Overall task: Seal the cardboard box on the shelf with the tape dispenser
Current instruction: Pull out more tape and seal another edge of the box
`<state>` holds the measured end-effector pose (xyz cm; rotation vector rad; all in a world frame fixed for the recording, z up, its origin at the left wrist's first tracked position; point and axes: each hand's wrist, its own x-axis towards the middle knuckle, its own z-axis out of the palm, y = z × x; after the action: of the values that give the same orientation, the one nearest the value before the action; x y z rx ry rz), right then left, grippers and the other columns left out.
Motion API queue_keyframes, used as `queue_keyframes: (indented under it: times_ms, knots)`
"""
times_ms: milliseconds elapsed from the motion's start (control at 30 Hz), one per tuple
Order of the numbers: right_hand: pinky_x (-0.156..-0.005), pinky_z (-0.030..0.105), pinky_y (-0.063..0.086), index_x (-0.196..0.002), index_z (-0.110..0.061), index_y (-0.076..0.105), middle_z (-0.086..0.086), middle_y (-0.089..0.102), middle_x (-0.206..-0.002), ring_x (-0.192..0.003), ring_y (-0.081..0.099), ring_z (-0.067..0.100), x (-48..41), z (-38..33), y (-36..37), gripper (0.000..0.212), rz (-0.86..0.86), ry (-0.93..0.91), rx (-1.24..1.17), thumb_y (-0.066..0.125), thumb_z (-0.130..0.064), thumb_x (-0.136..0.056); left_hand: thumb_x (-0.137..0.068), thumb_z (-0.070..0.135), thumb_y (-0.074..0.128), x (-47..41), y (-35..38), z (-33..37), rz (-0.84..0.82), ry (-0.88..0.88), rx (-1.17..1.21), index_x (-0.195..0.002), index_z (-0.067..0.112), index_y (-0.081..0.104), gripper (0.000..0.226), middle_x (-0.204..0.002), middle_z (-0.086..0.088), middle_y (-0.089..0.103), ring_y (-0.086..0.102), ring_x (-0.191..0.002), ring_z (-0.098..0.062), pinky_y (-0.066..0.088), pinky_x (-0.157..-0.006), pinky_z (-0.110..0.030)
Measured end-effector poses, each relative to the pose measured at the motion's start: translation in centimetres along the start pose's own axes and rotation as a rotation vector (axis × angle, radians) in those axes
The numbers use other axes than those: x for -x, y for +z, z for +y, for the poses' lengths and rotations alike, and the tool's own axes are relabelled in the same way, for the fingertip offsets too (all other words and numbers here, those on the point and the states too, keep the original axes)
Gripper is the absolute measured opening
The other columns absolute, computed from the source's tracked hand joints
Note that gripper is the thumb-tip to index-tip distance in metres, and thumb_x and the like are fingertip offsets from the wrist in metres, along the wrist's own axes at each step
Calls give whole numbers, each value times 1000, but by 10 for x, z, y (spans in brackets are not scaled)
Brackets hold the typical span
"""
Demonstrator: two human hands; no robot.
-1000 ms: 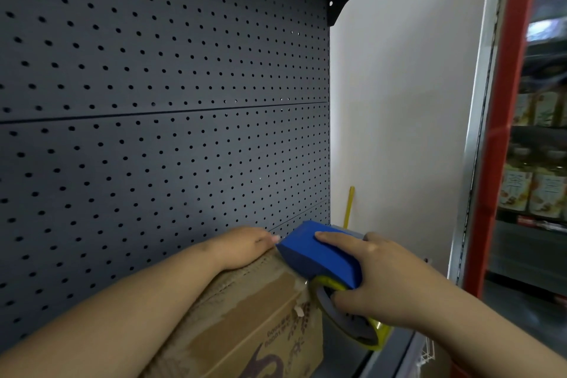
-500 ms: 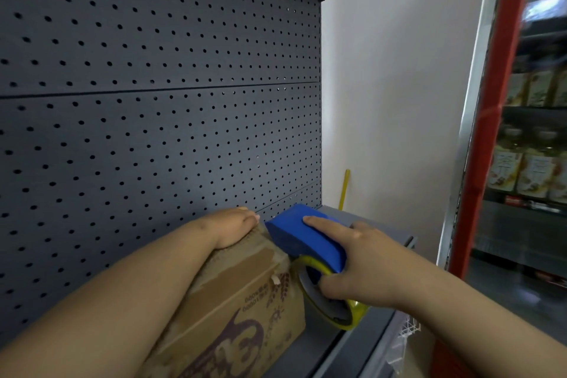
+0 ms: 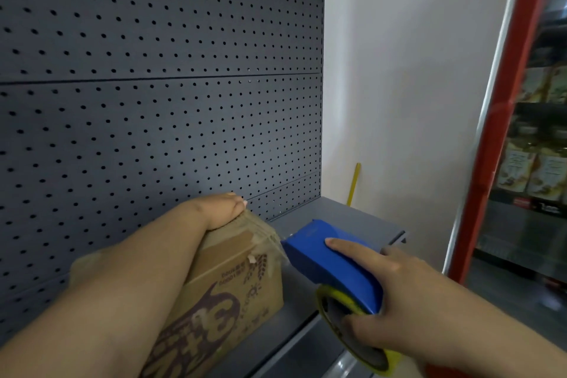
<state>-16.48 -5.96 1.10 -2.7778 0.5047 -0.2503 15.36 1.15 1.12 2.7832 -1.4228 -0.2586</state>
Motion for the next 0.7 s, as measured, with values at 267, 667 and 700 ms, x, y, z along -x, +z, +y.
queue_keyframes:
  times_ms: [267,667,700]
  knots:
    - [-84,25,44,-133,-62,1,-5,38,-102,-93,50,15,-4,6,23,82,20,-15,11,56,-59,-72,-100,34,17,7,-4,12,14,-150,-16,-136,11,43,51,-148,-12,39,38,-134,-23,26,-110,-32]
    - [-77,28,48,-139,-54,5,2,38,-101,-88,52,21,-10,16,31,82,21,-34,58,58,-55,-76,-98,30,36,55,-5,62,241,111,127,-128,25,55,36,-138,4,52,48,-125,-13,35,-104,-30]
    - [-77,29,48,-139,-54,5,2,38,-100,-87,53,22,-10,15,31,82,25,-36,57,58,-54,-76,-98,38,31,61,-1,68,159,99,113,-133,26,50,42,-144,5,46,42,-132,-13,29,-109,-32]
